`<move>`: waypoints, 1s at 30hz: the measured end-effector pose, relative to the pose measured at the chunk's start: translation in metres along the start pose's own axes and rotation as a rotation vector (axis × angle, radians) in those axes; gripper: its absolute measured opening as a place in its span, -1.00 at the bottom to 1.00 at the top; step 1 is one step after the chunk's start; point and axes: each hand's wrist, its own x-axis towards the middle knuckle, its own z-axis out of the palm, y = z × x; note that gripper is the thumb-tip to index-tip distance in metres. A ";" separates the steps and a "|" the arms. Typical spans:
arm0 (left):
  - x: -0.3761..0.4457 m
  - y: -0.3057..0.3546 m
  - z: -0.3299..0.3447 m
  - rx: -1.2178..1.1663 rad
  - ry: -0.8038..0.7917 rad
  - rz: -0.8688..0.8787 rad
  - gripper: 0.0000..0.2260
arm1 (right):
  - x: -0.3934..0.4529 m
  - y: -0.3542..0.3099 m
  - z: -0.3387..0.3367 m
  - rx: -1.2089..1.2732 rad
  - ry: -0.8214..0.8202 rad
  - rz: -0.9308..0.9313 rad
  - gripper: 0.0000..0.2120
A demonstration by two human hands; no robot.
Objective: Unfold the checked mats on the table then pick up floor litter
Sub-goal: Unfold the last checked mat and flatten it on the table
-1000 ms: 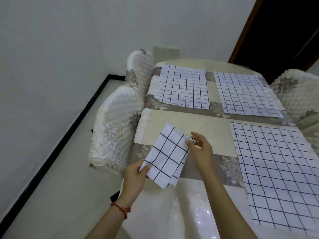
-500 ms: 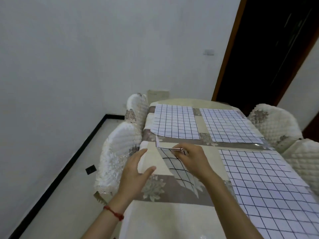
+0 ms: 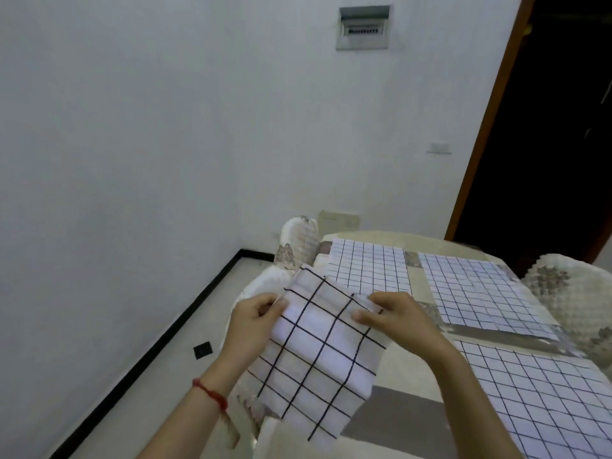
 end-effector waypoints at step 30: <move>-0.097 -0.044 -0.288 -0.340 0.797 -0.293 -0.93 | 0.069 -0.163 0.299 0.424 -0.085 -0.212 -0.80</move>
